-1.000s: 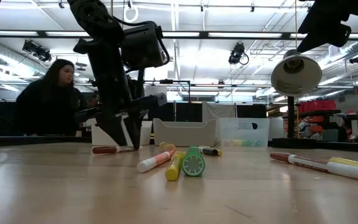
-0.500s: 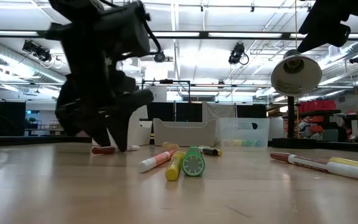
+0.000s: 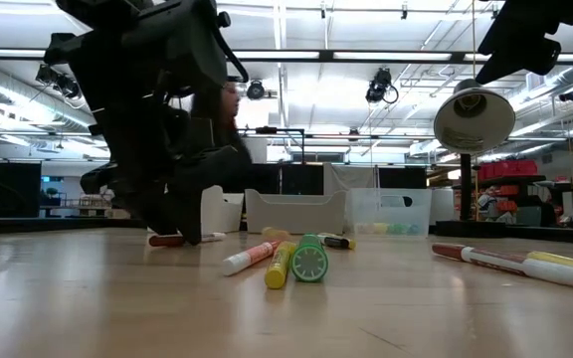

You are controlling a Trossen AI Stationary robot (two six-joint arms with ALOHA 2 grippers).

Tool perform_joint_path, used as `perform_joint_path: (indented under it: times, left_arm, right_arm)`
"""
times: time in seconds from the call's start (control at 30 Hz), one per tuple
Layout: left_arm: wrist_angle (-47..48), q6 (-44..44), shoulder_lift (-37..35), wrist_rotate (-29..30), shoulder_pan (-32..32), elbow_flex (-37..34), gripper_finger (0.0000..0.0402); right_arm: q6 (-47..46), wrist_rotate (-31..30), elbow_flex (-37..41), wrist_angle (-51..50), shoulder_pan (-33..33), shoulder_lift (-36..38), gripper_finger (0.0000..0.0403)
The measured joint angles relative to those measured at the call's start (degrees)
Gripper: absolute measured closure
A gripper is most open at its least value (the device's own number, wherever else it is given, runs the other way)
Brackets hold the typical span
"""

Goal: Pick & Place Markers
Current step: Put the brown marker pen into the gray bin

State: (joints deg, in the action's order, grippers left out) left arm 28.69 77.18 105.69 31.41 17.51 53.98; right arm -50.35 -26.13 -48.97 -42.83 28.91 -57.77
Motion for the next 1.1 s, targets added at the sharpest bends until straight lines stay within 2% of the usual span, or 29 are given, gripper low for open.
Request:
perform_joint_path:
  times: [0.13,0.37,0.57,0.77,0.97,1.1]
  left_arm:
    - [0.3,-0.3,0.0,-0.5,-0.8,0.0,0.0278]
    - [0.3,-0.5,0.0,-2.7,-1.3,0.0,0.0366]
    - [0.4,-1.8,-0.5,-5.9,-1.4,0.0,0.0366]
    - [4.4,-7.6,-4.3,-11.4,-2.1,2.0,0.0366]
    - [8.7,-20.1,-7.6,-13.2,-6.4,6.9,0.0366]
    - [11.8,-28.4,-7.7,-13.7,-10.1,12.9,0.0366]
  right_arm:
    - [-0.1,0.0,0.0,0.0,0.0,0.0,0.0185]
    - [-0.2,0.0,0.0,0.3,0.0,0.0,0.0186]
    - [-0.1,0.0,0.0,0.4,0.0,0.0,0.0185]
    - [-0.1,0.0,0.0,0.4,0.0,0.0,0.0185]
    - [0.0,0.0,0.0,0.4,0.0,0.0,0.0185]
    - [0.0,0.0,0.0,0.4,0.0,0.0,0.0185]
